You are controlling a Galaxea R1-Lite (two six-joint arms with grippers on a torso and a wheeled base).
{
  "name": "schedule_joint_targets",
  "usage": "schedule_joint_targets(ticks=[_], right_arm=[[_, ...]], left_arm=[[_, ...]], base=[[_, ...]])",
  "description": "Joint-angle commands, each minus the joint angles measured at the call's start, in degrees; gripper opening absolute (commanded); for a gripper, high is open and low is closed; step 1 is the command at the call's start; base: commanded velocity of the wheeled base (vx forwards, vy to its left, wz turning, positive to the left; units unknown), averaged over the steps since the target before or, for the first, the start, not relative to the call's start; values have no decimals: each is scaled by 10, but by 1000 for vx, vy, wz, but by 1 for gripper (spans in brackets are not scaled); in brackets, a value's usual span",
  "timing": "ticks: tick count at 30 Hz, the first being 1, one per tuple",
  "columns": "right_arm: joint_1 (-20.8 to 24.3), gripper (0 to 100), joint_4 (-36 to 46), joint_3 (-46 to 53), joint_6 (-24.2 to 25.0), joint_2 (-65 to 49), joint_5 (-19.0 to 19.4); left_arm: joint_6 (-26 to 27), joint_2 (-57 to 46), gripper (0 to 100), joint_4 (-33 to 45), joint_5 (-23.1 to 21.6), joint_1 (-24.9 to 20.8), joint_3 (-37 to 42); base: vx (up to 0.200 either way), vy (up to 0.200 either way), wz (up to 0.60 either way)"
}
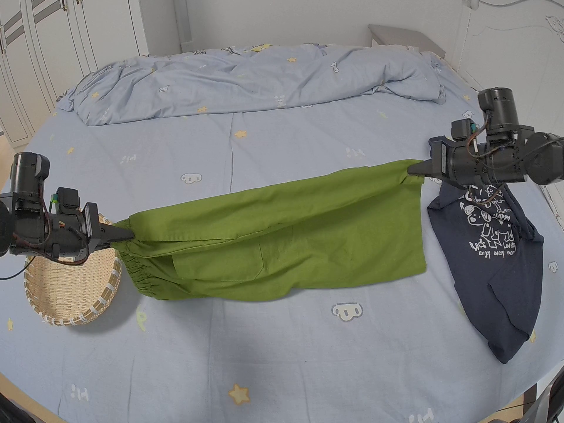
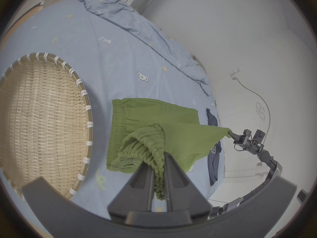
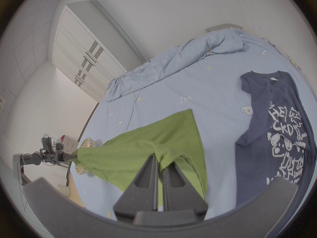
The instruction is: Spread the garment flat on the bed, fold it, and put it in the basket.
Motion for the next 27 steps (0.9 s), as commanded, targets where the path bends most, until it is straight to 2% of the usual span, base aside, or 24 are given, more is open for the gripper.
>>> schedule_joint_targets(ticks=[1, 14, 27], right_arm=[[5, 0, -3, -62, 2, 81, -7], [-14, 0, 2, -184, -2, 135, -6], [-23, 0, 4, -246, -14, 177, -6]], left_arm=[[-1, 56, 0, 3, 0, 8, -20], [1, 85, 0, -15, 0, 20, -23], [1, 140, 0, -21, 0, 19, -67]], base=[[0, 0, 0], [0, 0, 0], [0, 0, 0]])
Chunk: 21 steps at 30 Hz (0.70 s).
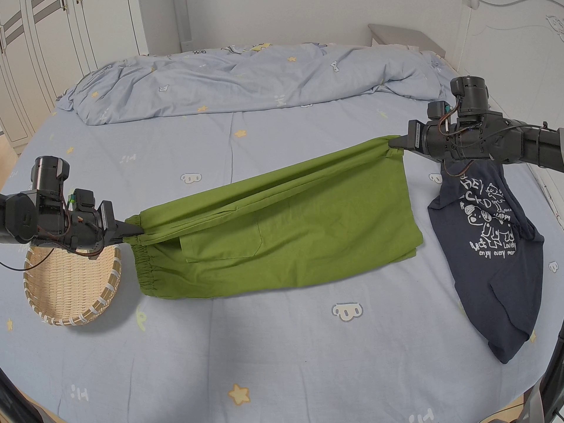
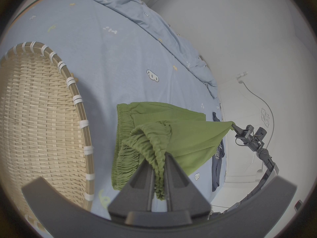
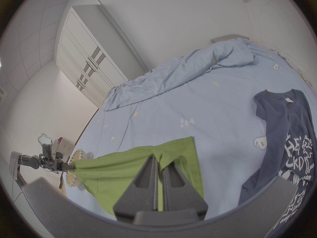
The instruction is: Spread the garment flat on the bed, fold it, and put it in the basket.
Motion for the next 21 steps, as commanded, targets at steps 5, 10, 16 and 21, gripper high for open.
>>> schedule_joint_targets(ticks=[5, 10, 16, 21], right_arm=[[2, 0, 17, -48, -2, 38, -2], [0, 0, 40, -43, 0, 38, -3], [-3, 0, 41, -25, 2, 38, -3], [-3, 0, 41, -19, 4, 38, -3]], left_arm=[[6, 43, 0, 0, 3, 1, -14], [3, 48, 0, 0, 2, 0, -22], [3, 60, 0, 0, 2, -3, -33], [2, 72, 0, 0, 3, -2, -48]], base=[[0, 0, 0], [0, 0, 0], [0, 0, 0], [0, 0, 0]])
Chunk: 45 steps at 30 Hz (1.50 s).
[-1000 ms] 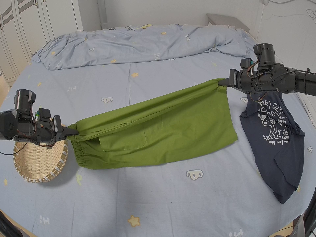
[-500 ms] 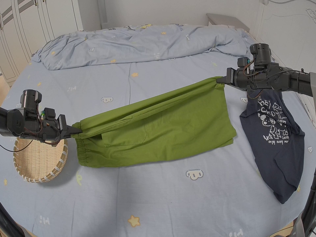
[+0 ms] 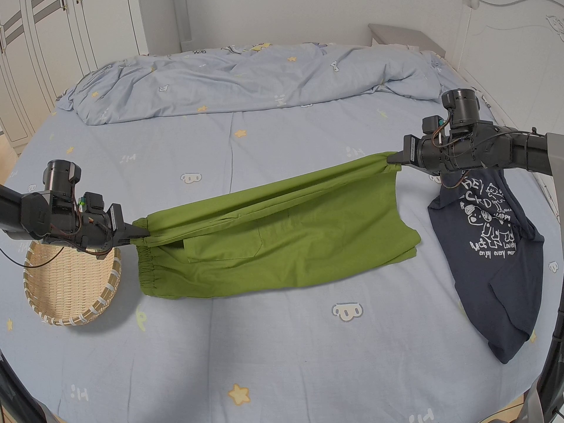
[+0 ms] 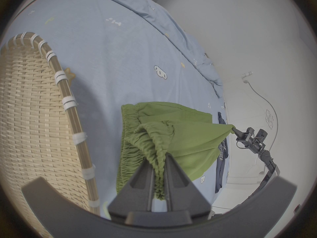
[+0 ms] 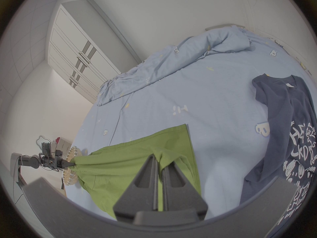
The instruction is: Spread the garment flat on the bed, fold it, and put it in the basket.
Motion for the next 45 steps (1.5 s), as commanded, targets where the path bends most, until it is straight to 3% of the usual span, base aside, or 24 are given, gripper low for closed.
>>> schedule_joint_targets(ticks=[1, 18, 19, 21, 22, 33, 39, 45], right_arm=[[0, 0, 1, 3, 1, 0, 1], [6, 0, 0, 18, 3, 20, 2], [7, 100, 0, 18, 3, 21, 2], [8, 100, -1, 19, 3, 21, 2], [10, 100, -1, 19, 3, 21, 2], [15, 100, -4, 69, 11, 14, 2], [13, 100, -13, 117, 59, -33, 2], [17, 100, -57, 212, 94, -106, 5]], left_arm=[[-1, 14, 0, 0, -1, 1, -11], [0, 27, 0, 0, 0, -1, -14], [1, 28, 0, 0, 0, -2, -15], [1, 29, 0, 0, -1, -5, -15], [1, 29, 100, 0, -1, -8, -16], [-26, 14, 100, -1, -2, -48, -26], [-63, 21, 100, -3, -4, -55, -67], [-143, 93, 100, -59, 16, -64, -160]], base=[[0, 0, 0], [0, 0, 0], [0, 0, 0], [0, 0, 0], [0, 0, 0], [0, 0, 0], [0, 0, 0], [0, 0, 0]])
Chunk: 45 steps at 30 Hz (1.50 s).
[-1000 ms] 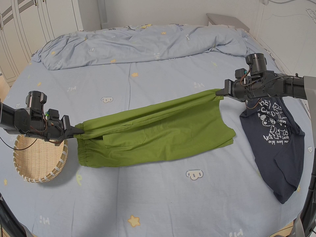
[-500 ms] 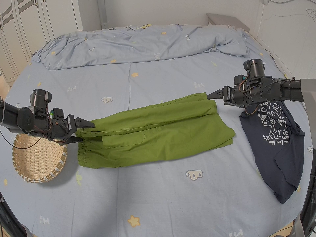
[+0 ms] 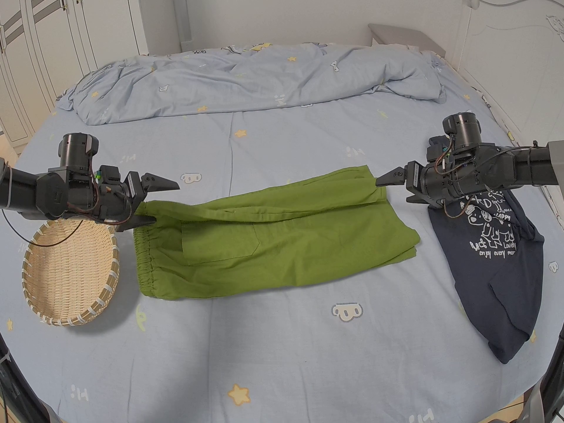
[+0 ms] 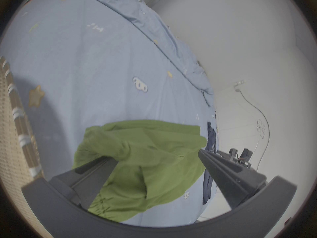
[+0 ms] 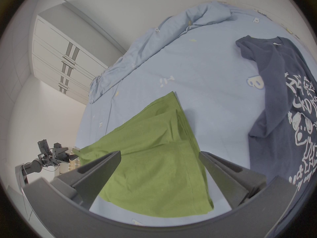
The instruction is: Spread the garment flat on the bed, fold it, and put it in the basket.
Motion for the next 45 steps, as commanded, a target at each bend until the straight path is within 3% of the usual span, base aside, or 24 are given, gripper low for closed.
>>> schedule_joint_targets(ticks=[1, 6, 18, 26, 31, 37, 45], right_arm=[[6, 100, -39, 86, 32, -81, 4], [13, 100, -89, 170, 42, -140, 7], [0, 100, -118, 197, 38, -153, 10], [-13, 100, -111, 142, 38, -110, 33], [-27, 100, -84, 100, 38, -61, 37], [-25, 100, -84, 101, 38, -52, 43], [-25, 100, -84, 104, 38, -53, 43]], left_arm=[[-46, 72, 100, -35, 24, -8, -73], [-61, 130, 100, -44, 75, -15, -136], [-64, 109, 100, -44, 96, -29, -131], [-54, -37, 100, -51, 97, -45, 13], [-18, -98, 100, -108, 107, -45, 162], [8, -87, 100, -149, 169, -45, 212], [26, -71, 100, -152, 194, -49, 218]], base=[[0, 0, 0], [0, 0, 0], [0, 0, 0], [0, 0, 0], [0, 0, 0], [0, 0, 0], [0, 0, 0]])
